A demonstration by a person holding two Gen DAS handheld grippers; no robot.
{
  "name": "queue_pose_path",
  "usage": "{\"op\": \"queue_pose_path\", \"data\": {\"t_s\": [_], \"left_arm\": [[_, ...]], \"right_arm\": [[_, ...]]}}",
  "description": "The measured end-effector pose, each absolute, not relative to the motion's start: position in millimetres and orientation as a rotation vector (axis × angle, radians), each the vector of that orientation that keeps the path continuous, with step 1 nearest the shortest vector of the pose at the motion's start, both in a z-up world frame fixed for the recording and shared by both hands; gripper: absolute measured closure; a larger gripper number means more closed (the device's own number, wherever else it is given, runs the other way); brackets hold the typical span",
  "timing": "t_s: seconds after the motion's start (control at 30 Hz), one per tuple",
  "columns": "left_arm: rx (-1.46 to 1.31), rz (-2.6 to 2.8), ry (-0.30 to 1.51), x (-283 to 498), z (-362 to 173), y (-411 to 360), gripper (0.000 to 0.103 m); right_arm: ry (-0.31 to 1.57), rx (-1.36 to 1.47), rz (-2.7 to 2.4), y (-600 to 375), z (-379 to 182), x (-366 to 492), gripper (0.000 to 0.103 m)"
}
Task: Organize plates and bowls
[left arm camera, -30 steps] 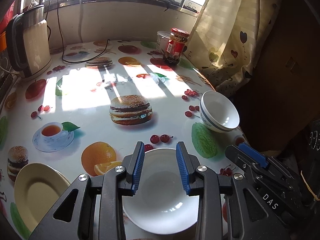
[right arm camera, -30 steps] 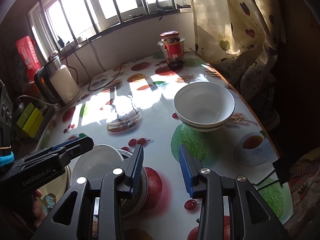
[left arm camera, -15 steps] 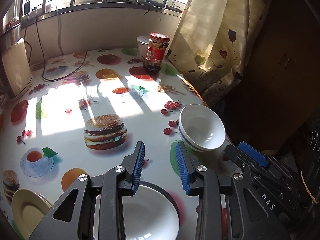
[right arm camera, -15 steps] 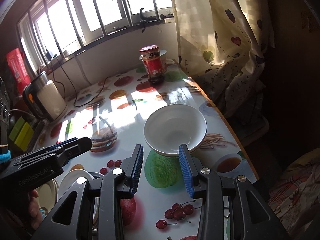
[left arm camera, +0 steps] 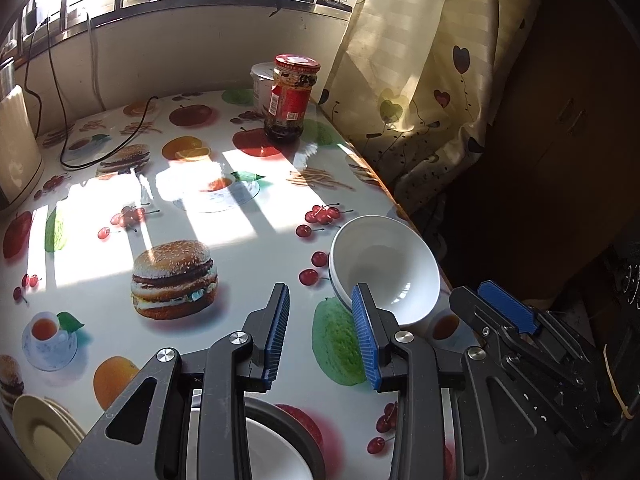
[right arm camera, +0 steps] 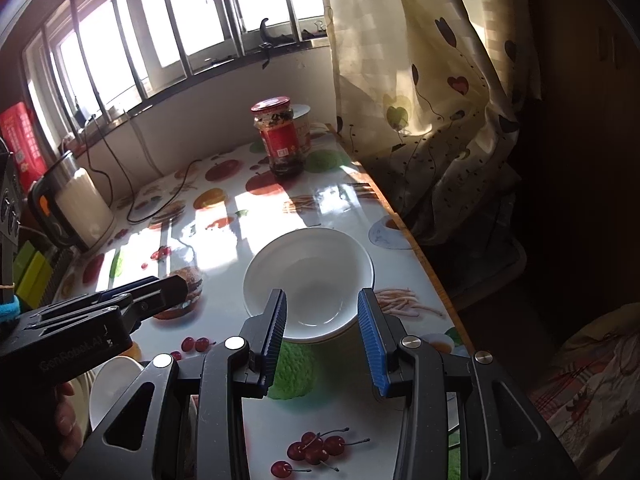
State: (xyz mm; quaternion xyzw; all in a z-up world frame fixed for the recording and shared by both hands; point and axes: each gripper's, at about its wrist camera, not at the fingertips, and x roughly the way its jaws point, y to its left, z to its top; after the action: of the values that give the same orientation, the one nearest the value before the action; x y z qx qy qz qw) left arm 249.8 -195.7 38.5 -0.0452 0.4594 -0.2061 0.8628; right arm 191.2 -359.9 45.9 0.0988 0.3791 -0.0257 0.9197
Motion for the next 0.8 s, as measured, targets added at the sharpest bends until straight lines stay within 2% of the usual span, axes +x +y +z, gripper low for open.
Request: {"op": "queue_pose_path", "data": {"t_s": [0.8], "left_arm": [[-0.048,-0.405,1.036,281,9,-234,0.069]], "right_arm": [[0.850,0.212,-0.089,-399,12,223,0.066]]}}
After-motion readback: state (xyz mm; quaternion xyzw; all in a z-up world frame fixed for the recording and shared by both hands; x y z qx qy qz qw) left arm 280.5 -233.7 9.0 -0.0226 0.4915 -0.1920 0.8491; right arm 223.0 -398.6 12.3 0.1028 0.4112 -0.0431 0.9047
